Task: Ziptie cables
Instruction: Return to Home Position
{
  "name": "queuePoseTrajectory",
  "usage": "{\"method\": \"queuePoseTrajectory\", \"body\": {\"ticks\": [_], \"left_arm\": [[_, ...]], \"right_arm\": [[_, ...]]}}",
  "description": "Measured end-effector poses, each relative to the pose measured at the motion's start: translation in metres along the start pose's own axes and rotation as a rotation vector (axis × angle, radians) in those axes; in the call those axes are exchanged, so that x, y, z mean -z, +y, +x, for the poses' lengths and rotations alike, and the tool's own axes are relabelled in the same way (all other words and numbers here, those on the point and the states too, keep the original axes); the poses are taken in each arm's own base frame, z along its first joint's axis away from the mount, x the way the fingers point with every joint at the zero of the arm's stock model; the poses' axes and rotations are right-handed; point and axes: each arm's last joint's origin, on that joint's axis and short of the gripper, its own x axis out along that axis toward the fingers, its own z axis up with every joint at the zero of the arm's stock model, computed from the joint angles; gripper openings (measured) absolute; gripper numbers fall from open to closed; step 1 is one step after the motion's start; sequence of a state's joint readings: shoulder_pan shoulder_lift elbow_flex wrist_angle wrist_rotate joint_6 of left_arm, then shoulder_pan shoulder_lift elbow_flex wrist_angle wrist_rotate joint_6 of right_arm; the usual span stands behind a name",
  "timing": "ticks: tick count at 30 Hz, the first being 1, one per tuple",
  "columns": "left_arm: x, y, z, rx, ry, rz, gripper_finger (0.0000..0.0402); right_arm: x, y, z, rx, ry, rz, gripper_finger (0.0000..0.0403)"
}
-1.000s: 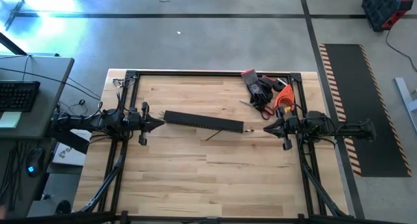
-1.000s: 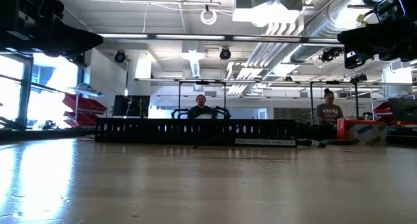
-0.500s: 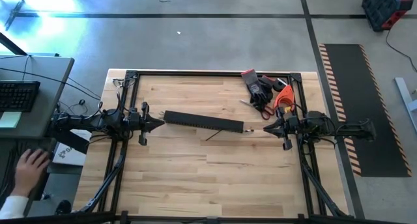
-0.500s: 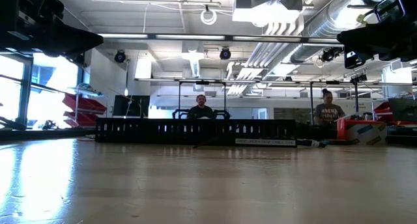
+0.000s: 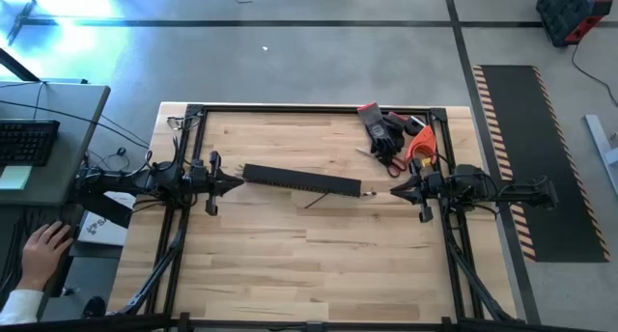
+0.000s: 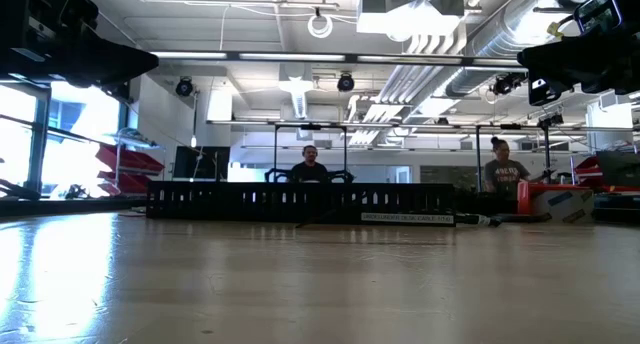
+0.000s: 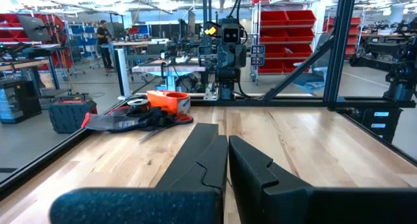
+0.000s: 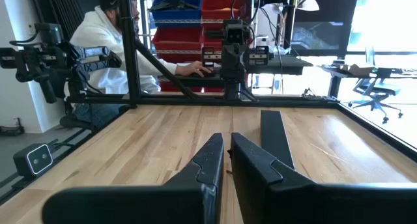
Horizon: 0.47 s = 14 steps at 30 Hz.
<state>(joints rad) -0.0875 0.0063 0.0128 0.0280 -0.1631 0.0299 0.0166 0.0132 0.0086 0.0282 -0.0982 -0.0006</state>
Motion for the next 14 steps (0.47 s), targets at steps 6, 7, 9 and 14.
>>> {"method": "queuePoseTrajectory", "body": {"ticks": [6,7,9,14], "left_arm": [[0.0000,0.0000,0.0000,0.000,0.000,0.000,0.0000],[0.0000,0.0000,0.0000,0.000,0.000,0.000,0.0000],[0.0000,0.0000,0.0000,0.000,0.000,0.000,0.0000],[0.0000,0.0000,0.0000,0.000,0.000,0.000,0.0000]], "right_arm": [[0.0000,0.0000,0.0000,-0.001,0.000,0.000,0.0016],[0.0000,0.0000,0.0000,-0.001,0.000,0.000,0.0016],[0.0001,0.0001,0.0000,-0.002,0.000,0.000,0.0016],[0.0000,0.0001,0.0000,-0.005,0.000,0.000,0.0016]]}}
